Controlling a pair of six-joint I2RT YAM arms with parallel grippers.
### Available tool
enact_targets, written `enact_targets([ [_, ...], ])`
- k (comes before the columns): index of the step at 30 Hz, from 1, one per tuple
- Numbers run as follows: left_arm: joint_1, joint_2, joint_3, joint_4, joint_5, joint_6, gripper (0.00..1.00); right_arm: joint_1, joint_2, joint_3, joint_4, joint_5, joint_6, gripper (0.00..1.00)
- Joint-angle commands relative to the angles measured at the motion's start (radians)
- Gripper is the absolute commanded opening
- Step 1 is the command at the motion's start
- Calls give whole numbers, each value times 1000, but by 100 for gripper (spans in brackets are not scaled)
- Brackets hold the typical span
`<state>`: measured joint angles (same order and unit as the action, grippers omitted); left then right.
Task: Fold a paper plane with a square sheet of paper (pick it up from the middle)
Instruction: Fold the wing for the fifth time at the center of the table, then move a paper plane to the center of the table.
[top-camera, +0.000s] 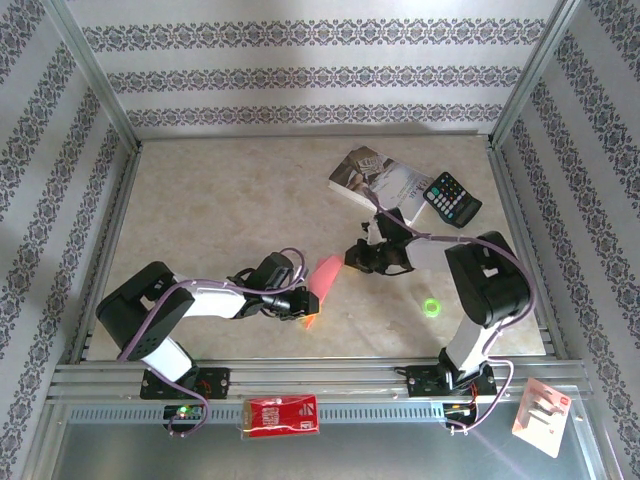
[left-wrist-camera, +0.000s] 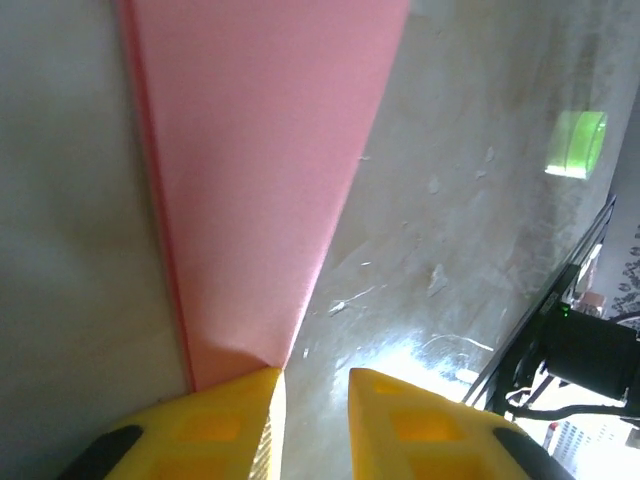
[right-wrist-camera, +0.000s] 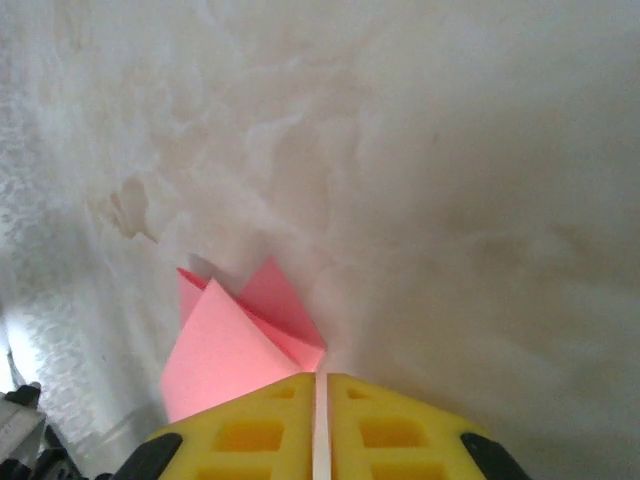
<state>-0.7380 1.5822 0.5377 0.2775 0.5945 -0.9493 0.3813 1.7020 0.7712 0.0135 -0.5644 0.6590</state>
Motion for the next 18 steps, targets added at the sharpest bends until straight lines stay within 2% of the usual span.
enact_targets([
  [1,15,-82,40,-14,-23,8,33,38,-145,-2,-96,106,-64,14],
  [5,98,-226,-9,-11,-64,-11,44,185,-252,-17,-204,348,-34,24],
  [8,194,-351,-12,-197,-159,49,49,318,-275,-1,-248,524,41,38],
  [10,253,-405,7,-338,-225,108,51,404,-254,31,-276,622,94,51],
  [13,336,-442,20,-407,-245,164,53,506,-179,103,-329,751,141,71],
  [15,363,-458,29,-428,-260,187,54,544,-114,150,-361,804,161,78],
  [18,370,-470,29,-430,-271,206,57,572,-36,210,-389,847,164,82],
])
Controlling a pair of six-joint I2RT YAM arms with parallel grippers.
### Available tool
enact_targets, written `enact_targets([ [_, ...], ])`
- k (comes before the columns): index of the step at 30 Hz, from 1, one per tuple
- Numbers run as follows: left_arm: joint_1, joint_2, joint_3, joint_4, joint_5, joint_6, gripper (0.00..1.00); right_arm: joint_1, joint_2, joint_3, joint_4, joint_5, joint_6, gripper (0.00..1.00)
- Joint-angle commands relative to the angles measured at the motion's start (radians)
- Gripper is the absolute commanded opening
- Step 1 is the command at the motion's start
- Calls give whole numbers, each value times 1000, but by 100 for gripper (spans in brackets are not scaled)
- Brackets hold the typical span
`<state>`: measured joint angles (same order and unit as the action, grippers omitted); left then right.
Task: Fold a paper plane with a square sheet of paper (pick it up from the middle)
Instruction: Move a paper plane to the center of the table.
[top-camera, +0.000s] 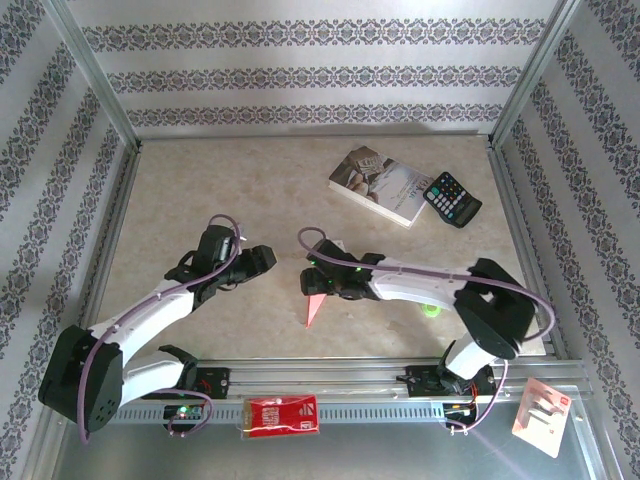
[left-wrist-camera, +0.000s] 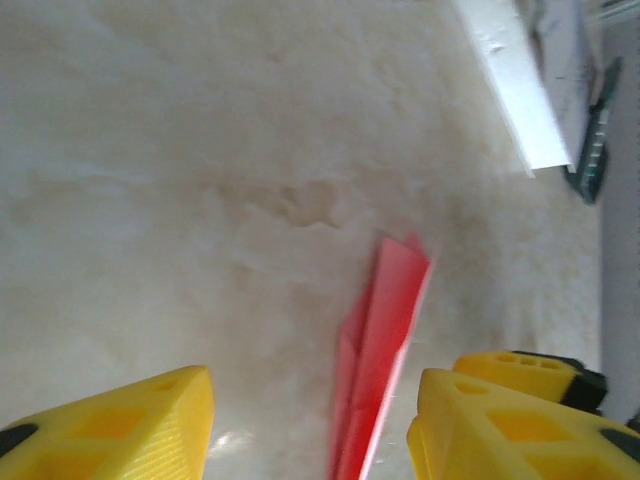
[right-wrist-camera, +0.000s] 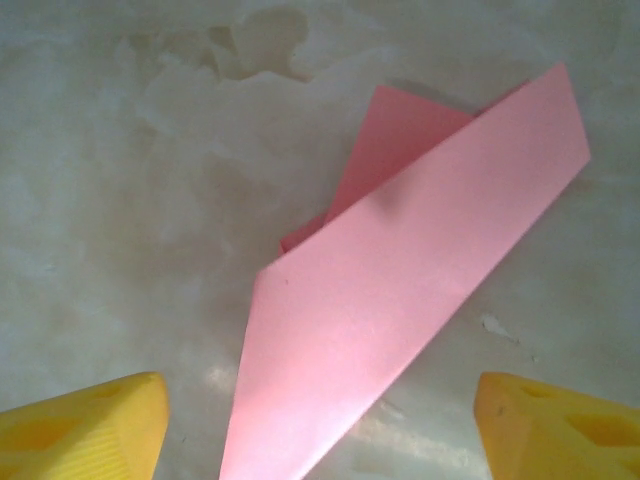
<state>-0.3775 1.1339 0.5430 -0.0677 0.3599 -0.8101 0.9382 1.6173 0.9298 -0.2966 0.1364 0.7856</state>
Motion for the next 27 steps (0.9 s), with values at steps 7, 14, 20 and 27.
enact_targets([
  [7,12,14,6,-53,13,70,60,36,184,177,-215,256,30,83],
  [14,11,34,1,-44,30,71,60,40,129,157,-225,277,39,71],
  [20,11,53,-3,-34,42,65,60,31,70,97,-195,263,65,47],
  [27,2,82,-14,36,116,20,60,-16,-2,3,-139,205,80,19],
])
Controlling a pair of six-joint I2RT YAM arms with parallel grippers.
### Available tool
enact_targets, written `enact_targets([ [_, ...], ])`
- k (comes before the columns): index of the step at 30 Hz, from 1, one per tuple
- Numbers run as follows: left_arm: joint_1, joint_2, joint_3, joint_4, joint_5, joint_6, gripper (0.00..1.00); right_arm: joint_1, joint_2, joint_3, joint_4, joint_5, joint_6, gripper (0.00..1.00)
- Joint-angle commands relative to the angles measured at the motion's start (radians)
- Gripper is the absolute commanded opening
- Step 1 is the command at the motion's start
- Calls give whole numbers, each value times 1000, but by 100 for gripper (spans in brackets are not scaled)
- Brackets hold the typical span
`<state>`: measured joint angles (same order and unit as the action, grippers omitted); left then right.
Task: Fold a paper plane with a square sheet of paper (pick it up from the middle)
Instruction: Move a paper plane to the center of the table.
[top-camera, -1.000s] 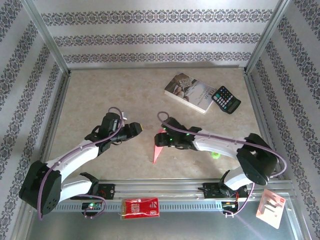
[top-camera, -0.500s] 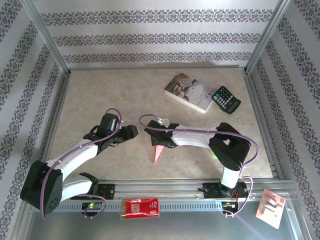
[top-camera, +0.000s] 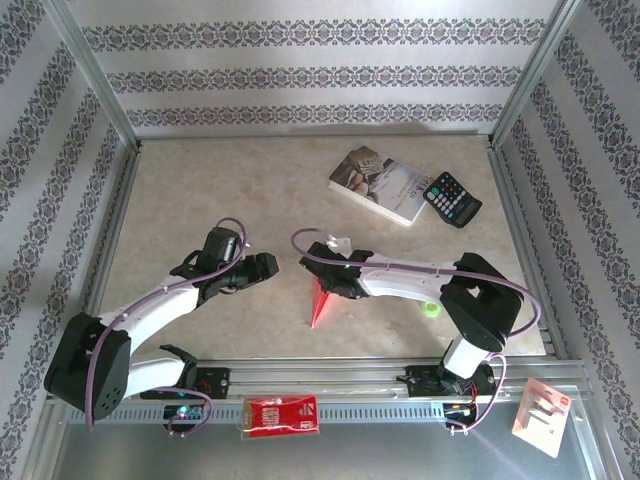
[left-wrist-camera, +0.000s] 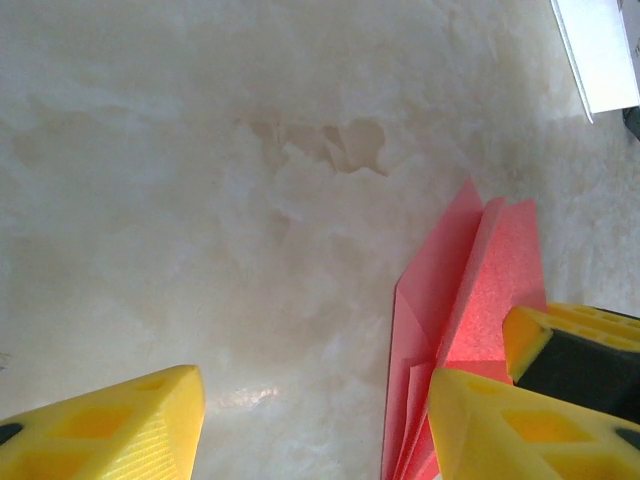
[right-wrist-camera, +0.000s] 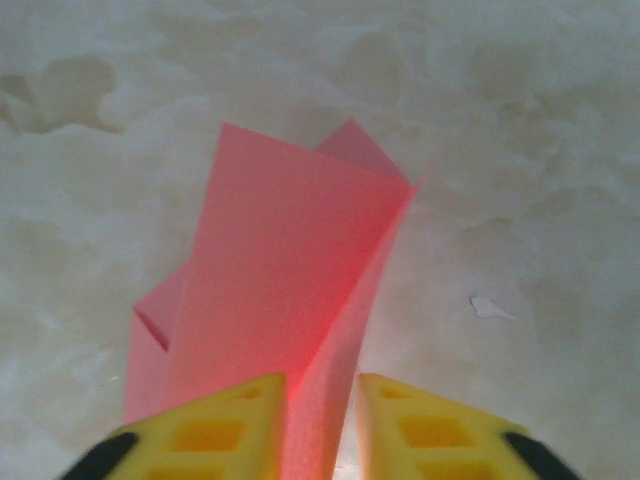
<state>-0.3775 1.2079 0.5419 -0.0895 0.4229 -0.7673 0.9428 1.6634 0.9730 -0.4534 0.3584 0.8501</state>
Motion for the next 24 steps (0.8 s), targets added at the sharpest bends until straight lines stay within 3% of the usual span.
enact_targets([
  [1,-9,14,-21,92,73,-39,60,-29,-68,-66,33,-25,15,15],
  [4,-74,60,-7,147,93,-71,60,-60,-119,-144,94,-71,11,8],
  [11,-203,263,105,207,149,-87,58,-116,-179,-316,328,-209,16,4],
  [15,-226,383,154,260,198,-108,58,-143,-200,-388,430,-257,26,3],
  [24,-258,513,270,184,224,-53,50,-171,-240,-453,492,-284,19,2],
])
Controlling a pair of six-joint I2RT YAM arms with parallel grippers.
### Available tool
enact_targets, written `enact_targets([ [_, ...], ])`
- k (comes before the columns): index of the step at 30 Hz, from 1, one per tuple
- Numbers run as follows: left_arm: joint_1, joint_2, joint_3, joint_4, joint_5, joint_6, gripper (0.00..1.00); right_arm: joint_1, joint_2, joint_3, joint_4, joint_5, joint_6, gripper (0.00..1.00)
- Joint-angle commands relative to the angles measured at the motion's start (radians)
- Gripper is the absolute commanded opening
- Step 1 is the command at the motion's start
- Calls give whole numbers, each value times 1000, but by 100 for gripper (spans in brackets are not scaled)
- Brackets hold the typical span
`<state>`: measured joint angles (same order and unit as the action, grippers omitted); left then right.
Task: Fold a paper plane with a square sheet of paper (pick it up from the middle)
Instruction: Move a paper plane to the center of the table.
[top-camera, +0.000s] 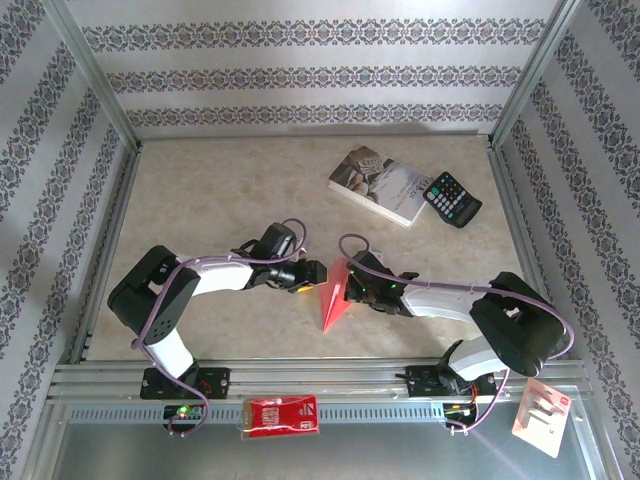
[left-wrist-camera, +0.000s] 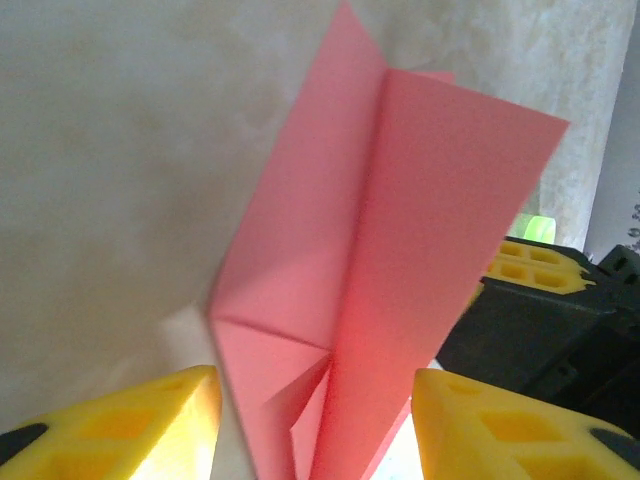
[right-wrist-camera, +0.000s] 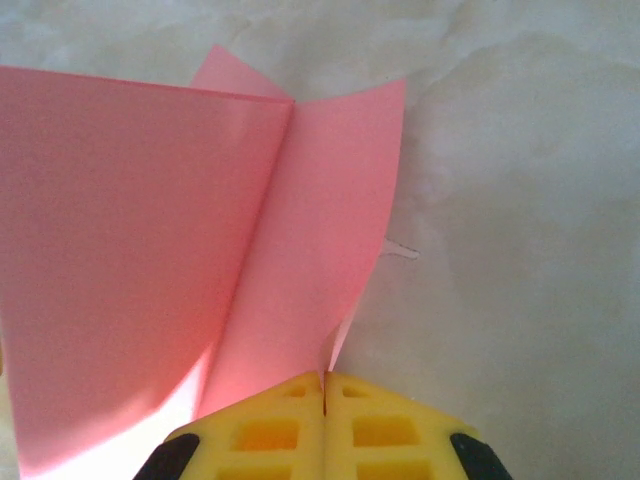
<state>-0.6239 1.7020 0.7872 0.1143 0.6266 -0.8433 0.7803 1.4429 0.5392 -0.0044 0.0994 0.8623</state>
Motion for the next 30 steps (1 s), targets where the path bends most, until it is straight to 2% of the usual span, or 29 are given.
enact_targets([
  [1,-12,28,28,-24,21,22,49,-9,-21,-22,43,-25,7,2],
  [4,-13,35,49,-79,2,39,46,-14,-26,-25,47,-30,5,2],
  [12,-24,-7,64,-225,-116,101,46,-26,-27,-27,50,-42,-2,2],
  [15,-34,0,54,-195,-106,89,47,-29,-20,-24,52,-45,-4,1],
  [17,-37,35,64,-161,-53,70,46,-28,-18,-22,53,-48,-3,1],
  [21,-42,79,66,-94,-9,34,39,-30,-23,-20,53,-51,-6,1],
  [30,-42,49,67,-95,-85,57,20,-36,-19,-21,54,-56,-10,0],
])
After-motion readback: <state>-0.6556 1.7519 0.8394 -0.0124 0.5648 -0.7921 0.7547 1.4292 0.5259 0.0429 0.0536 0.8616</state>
